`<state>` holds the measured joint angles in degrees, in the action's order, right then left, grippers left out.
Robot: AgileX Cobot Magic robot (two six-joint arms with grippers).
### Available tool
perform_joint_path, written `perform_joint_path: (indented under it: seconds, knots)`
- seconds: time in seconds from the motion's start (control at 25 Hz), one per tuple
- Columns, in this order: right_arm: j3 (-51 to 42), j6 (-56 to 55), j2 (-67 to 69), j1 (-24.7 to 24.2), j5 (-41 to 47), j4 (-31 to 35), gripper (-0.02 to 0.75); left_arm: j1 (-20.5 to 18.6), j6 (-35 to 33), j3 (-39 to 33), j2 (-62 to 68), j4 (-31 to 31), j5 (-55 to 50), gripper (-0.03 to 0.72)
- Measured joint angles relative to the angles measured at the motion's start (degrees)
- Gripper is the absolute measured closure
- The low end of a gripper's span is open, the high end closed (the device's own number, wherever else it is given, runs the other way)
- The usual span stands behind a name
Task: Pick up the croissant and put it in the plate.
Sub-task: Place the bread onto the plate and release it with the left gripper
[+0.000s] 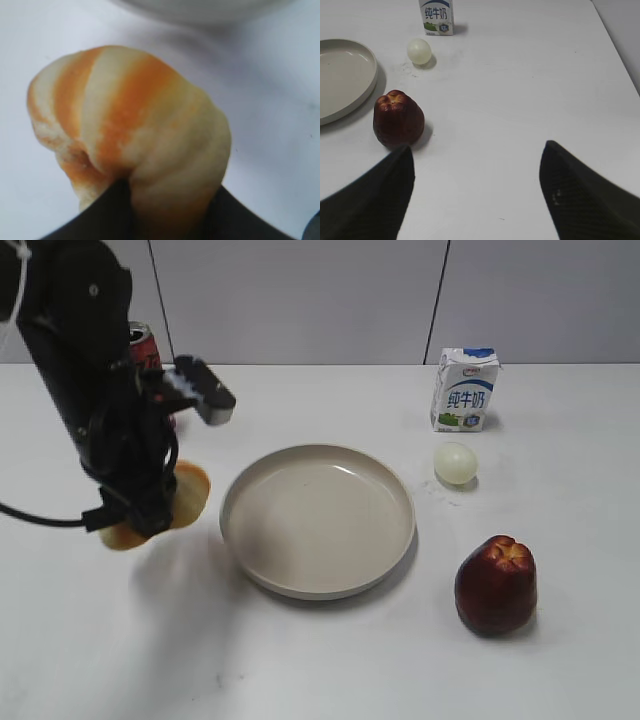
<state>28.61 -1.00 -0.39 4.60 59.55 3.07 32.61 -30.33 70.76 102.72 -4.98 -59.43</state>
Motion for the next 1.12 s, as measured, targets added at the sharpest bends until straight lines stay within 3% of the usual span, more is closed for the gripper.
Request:
perform_joint_path:
  seconds: [0.2,0.48,0.68,0.88,0.92,1.04,1.12]
  knots:
    - [0.0,0.0,0.0,0.0,0.0,0.0,0.150,1.6,-0.2,10.0,1.0,0.3,3.5,0.474]
    - [0.0,0.0,0.0,0.0,0.0,0.0,0.150,7.5,-0.7,22.1,11.2,0.3,5.2,0.477]
    - [0.0,0.0,0.0,0.0,0.0,0.0,0.150,10.5,-0.7,24.3,18.4,0.0,7.7,0.477]
    - [0.0,0.0,0.0,0.0,0.0,0.0,0.150,11.0,-0.7,24.3,21.9,-1.9,7.1,0.466]
    - [0.0,0.0,0.0,0.0,0.0,0.0,0.150,11.0,-0.7,24.3,22.0,-2.9,7.0,0.431]
    - [0.0,0.0,0.0,0.0,0.0,0.0,0.150,11.0,-0.7,24.3,21.9,-6.3,6.9,0.164]
    - [0.0,0.0,0.0,0.0,0.0,0.0,0.150,11.0,-0.7,24.3,21.8,-6.9,6.3,0.061]
